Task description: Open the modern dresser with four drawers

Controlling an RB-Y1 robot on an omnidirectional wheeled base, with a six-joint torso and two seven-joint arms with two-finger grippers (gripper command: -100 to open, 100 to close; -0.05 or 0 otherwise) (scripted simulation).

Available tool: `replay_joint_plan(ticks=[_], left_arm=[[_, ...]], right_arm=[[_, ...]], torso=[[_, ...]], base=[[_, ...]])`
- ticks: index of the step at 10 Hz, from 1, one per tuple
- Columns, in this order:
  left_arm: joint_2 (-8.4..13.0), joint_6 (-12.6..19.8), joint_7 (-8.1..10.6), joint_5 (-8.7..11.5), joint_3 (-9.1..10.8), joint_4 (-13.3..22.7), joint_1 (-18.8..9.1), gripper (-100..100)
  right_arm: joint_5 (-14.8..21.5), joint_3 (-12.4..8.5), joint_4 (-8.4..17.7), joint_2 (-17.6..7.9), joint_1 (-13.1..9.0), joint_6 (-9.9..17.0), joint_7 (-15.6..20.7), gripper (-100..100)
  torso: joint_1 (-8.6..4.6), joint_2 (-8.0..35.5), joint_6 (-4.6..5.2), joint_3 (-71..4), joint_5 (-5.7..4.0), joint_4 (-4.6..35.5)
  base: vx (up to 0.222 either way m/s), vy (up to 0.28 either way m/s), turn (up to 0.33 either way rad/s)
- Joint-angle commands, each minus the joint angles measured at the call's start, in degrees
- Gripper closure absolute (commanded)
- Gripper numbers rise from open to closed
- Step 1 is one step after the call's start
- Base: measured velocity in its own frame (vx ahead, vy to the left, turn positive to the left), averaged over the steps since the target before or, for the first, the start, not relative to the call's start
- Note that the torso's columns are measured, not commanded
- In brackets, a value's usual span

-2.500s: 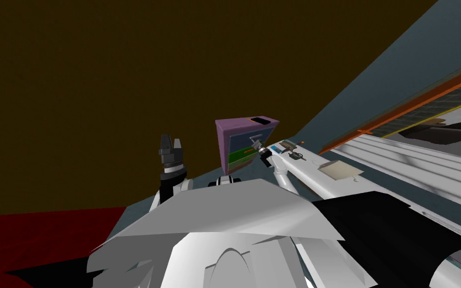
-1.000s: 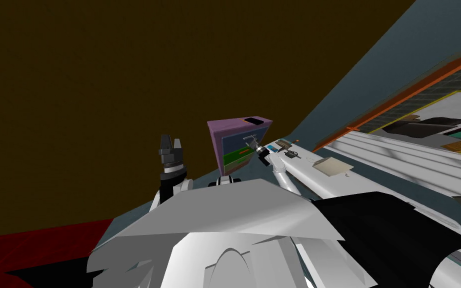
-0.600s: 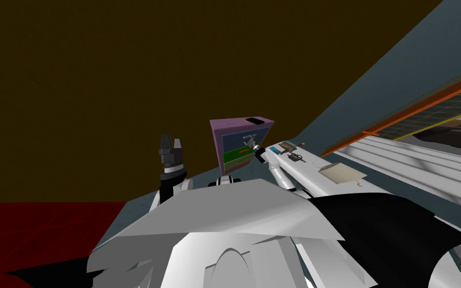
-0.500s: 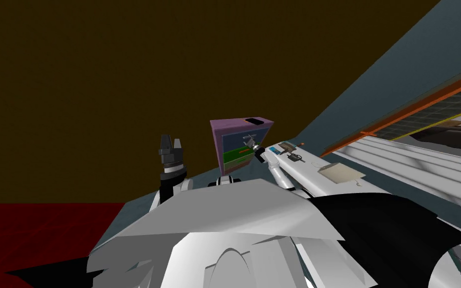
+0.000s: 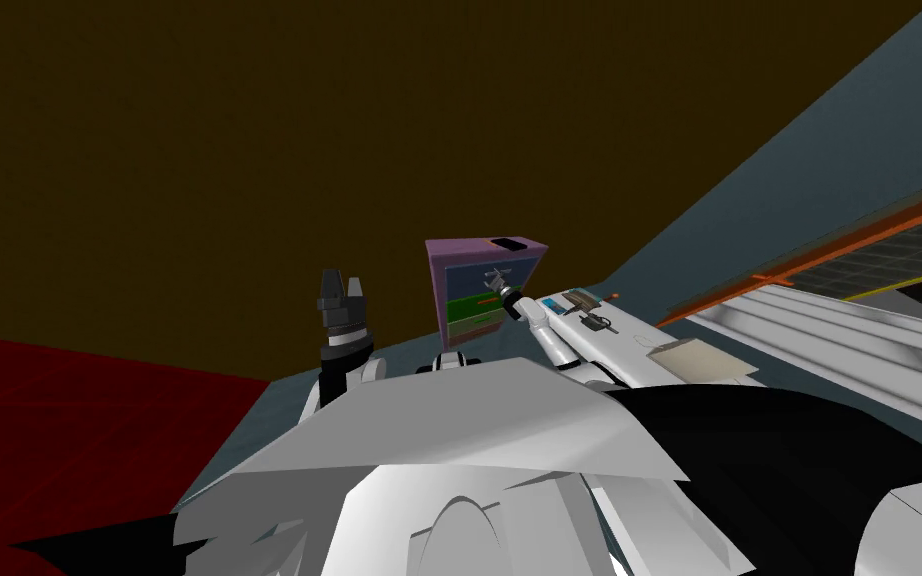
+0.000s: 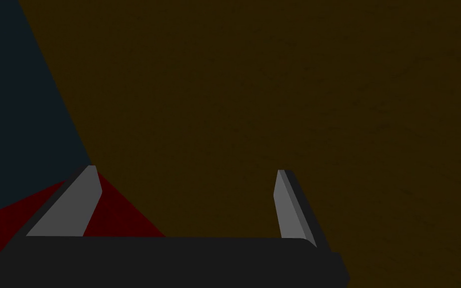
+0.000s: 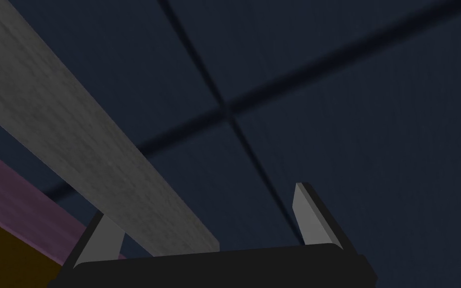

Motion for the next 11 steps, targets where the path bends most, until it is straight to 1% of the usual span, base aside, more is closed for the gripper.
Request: replay_joint_plan(ticks=[1, 2, 3, 4, 6, 7, 8, 9, 10, 11], left_arm=[[0.0, 0.0, 0.0, 0.0, 0.01, 0.0, 0.0, 0], [0.0, 0.0, 0.0, 0.0, 0.01, 0.0, 0.0, 0], [0.0, 0.0, 0.0, 0.0, 0.01, 0.0, 0.0, 0], [0.0, 0.0, 0.0, 0.0, 0.0, 0.0, 0.0, 0], [0.0, 0.0, 0.0, 0.0, 0.0, 0.0, 0.0, 0], [0.0, 0.0, 0.0, 0.0, 0.0, 0.0, 0.0, 0], [0.0, 0.0, 0.0, 0.0, 0.01, 0.0, 0.0, 0], [0.0, 0.0, 0.0, 0.0, 0.01, 0.0, 0.0, 0], [0.0, 0.0, 0.0, 0.0, 0.01, 0.0, 0.0, 0], [0.0, 0.0, 0.0, 0.0, 0.01, 0.0, 0.0, 0]], right_arm=[[-1.6, 3.8, 4.4, -1.1, -4.5, 4.1, -1.9, -100], [-1.6, 4.7, 6.2, -1.1, -5.4, 5.1, -1.9, -100], [-1.6, 5.7, 7.5, -1.1, -5.4, 5.1, -1.9, -100], [-1.6, 5.7, 8.0, -1.1, -5.4, 5.1, -1.9, -100], [-1.6, 5.7, 8.0, -1.1, -5.4, 5.1, -1.9, -100], [-2.9, 7.6, 9.8, -2.6, -8.7, 8.6, -4.3, -100], [-2.9, 8.8, 10.8, -2.6, -10.2, 9.9, -4.3, -100], [-2.9, 10.4, 12.6, -2.6, -11.5, 11.0, -4.3, -100], [-2.9, 11.8, 14.0, -2.6, -11.5, 11.0, -4.3, -100], [-2.9, 11.8, 15.1, -2.6, -11.5, 11.0, -4.3, -100]], torso=[[-0.37, 0.2, -0.51, 0.1, -0.14, 0.1], [-0.2, 0.2, -0.54, 0.1, -0.09, 0.1], [0.09, 0.0, -0.22, 0.0, 0.02, 0.0], [0.12, -0.2, -0.05, -0.1, -0.03, -0.2], [-0.13, -0.3, -0.21, -0.2, -0.17, -0.3], [-0.26, -0.3, -0.24, -0.2, -0.27, -0.4], [-0.57, 0.0, -0.6, 0.0, -0.28, -0.2], [-0.25, 0.0, -0.6, 0.0, -0.16, -0.1], [0.2, -0.2, -0.35, -0.1, 0.0, -0.1], [0.23, -0.4, -0.17, -0.2, -0.07, -0.4]], base=[[-0.182, -0.143, 0.353], [-0.094, -0.086, 0.148], [-0.017, -0.025, 0.013], [0.012, 0.013, -0.044], [0.013, 0.018, -0.005], [-0.158, -0.117, 0.265], [-0.211, -0.141, 0.367], [-0.105, -0.074, 0.147], [-0.008, -0.021, 0.001], [0.024, 0.008, -0.037]])
